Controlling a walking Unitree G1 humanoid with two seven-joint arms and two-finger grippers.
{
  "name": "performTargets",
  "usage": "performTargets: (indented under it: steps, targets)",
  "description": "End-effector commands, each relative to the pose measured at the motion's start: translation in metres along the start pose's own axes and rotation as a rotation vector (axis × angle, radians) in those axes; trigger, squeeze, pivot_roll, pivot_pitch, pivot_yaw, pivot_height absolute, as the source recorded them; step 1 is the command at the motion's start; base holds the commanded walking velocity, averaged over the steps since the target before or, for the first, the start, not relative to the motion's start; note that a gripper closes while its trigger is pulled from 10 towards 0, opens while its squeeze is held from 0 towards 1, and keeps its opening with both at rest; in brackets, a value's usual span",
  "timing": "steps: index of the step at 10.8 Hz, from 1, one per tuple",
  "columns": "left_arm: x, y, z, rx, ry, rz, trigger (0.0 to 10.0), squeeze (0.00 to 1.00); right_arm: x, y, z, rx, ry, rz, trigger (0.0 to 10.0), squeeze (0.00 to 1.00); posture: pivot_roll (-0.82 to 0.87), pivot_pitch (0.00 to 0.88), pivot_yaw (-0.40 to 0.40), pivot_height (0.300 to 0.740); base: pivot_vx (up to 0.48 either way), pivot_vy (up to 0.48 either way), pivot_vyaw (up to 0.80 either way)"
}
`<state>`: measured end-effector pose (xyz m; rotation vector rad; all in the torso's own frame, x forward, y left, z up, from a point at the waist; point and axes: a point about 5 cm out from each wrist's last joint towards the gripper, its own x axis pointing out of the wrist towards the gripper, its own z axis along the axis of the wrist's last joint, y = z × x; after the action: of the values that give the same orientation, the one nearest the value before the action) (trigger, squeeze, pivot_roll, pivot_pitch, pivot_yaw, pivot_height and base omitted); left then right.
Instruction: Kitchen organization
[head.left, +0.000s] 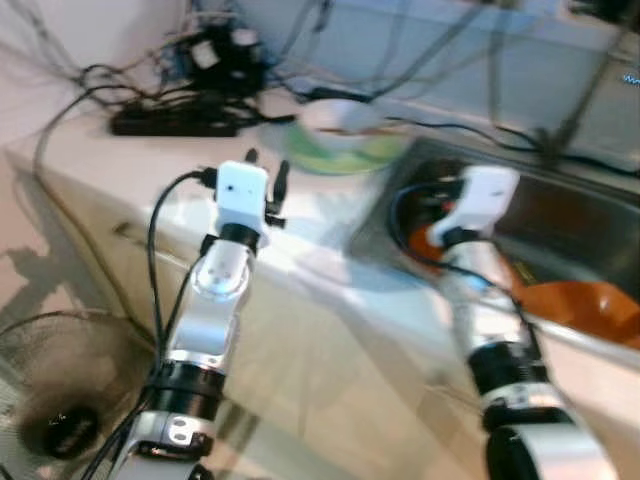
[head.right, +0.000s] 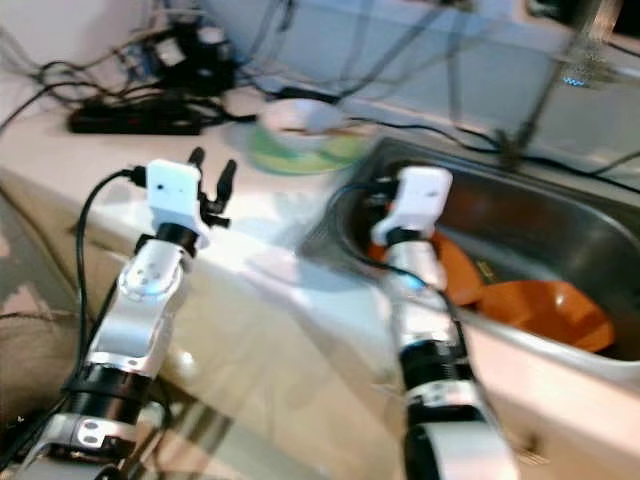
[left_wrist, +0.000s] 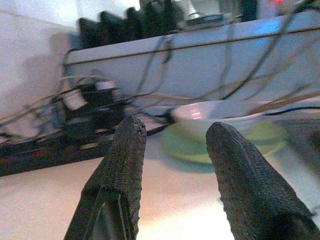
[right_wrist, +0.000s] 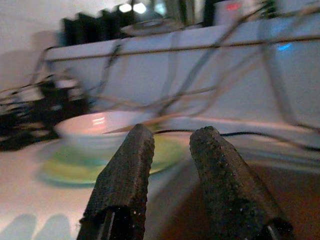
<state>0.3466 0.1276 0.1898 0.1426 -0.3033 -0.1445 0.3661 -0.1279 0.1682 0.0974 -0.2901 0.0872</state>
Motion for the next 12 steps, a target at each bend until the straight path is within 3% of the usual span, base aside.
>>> performTargets:
  steps: [1, 4, 7, 10, 12]
  targets:
    - [0.0035, -0.001, 0.0044, 0.003, -0.021, 0.005, 10.0, 0.0, 0.0021, -0.0028, 0.0067, -0.011, -0.021, -0.002, 10.0, 0.0, 0.21, 0.002, -0.045, 0.74, 0.0, 0.48, 0.0]
    - [0.0045, -0.0007, 0.0008, 0.015, 0.001, -0.005, 10.0, 0.0, 0.0028, -0.0023, 0.004, 0.008, 0.008, -0.009, 10.0, 0.0, 0.21, 0.0, -0.048, 0.74, 0.0, 0.48, -0.53]
    - [0.0023, -0.0058, -0.0021, -0.013, 0.013, -0.034, 10.0, 0.0, 0.0027, -0.0009, 0.0032, 0.007, 0.015, -0.018, 10.0, 0.0, 0.21, 0.013, -0.045, 0.74, 0.0, 0.0, 0.0]
    - [0.0043, 0.0012, -0.001, -0.009, 0.02, -0.002, 10.0, 0.0, 0.0027, 0.004, 0.0003, 0.014, 0.029, -0.006, 10.0, 0.0, 0.22, 0.021, -0.042, 0.74, 0.0, 0.0, 0.0]
    - [0.0042, 0.0025, -0.0008, -0.005, 0.02, 0.0, 10.0, 0.0, 0.003, 0.0054, -0.0009, 0.02, 0.04, -0.006, 10.0, 0.0, 0.22, 0.024, -0.041, 0.74, 0.3, 0.0, 0.0]
